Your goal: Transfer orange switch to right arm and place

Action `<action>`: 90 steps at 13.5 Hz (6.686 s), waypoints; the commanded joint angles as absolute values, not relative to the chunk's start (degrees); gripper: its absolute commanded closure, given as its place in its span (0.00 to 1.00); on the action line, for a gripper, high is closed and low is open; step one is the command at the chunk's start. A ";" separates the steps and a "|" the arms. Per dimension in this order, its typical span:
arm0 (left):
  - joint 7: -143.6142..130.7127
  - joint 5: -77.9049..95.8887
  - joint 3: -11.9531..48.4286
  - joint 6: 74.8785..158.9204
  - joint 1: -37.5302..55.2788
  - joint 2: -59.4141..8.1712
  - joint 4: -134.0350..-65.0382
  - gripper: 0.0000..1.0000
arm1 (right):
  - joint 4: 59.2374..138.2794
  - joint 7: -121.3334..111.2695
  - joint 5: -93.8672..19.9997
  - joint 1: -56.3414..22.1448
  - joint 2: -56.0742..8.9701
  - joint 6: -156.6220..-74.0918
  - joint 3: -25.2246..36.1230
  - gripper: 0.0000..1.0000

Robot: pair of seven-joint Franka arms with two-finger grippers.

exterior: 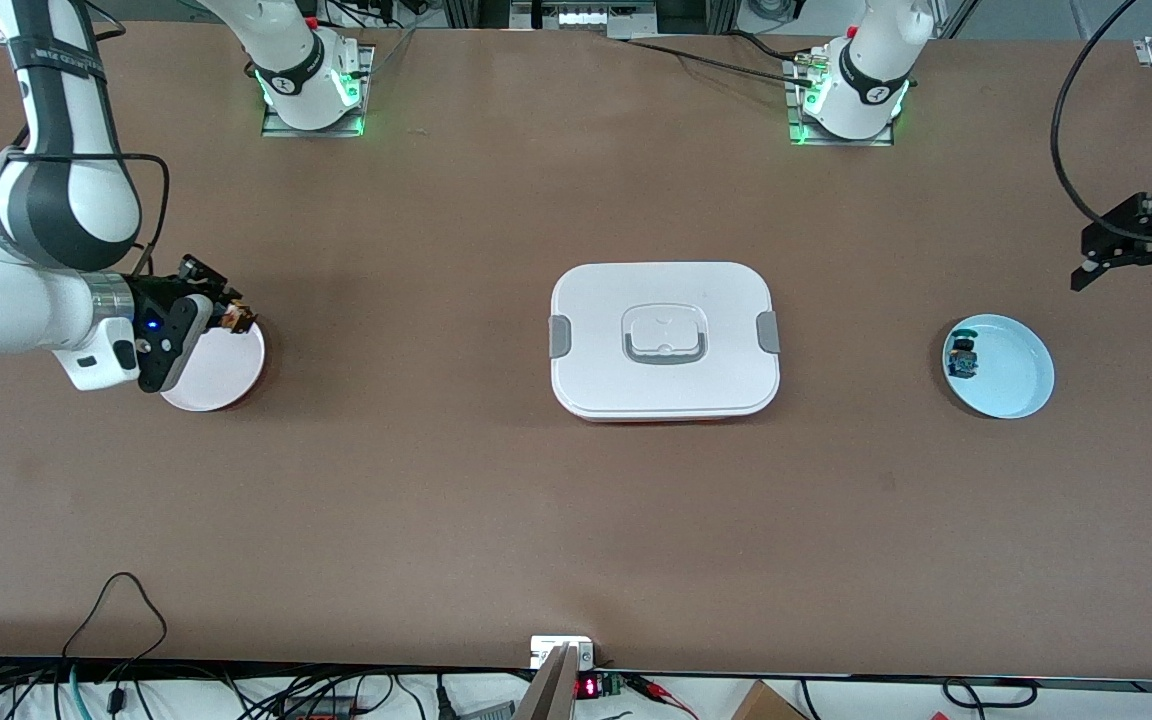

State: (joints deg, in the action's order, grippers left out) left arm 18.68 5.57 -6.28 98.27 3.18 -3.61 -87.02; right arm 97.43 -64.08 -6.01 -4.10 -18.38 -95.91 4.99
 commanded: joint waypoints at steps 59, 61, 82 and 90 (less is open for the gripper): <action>5.89 -0.97 3.16 90.62 -2.81 -7.56 -83.58 0.00 | 89.56 -14.34 -1.20 -3.52 -8.17 -82.95 7.82 0.00; 5.89 -0.97 3.16 90.62 -2.81 -7.56 -83.58 0.00 | 89.30 -8.56 -2.37 -3.43 -8.00 -83.58 8.00 0.00; 5.89 -0.79 3.16 90.62 -2.73 -7.56 -83.50 0.00 | 90.79 -1.22 0.09 -3.96 -0.88 -90.53 7.47 0.00; 5.89 -0.79 3.16 90.62 -2.81 -7.56 -83.50 0.00 | 90.70 -2.56 -0.44 -4.13 -0.88 -89.38 7.21 0.00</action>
State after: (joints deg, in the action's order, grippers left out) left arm 6.72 0.09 2.97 91.88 -2.86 -6.62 -85.56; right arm 91.48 -3.22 -0.46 -4.08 -1.09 -90.57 7.43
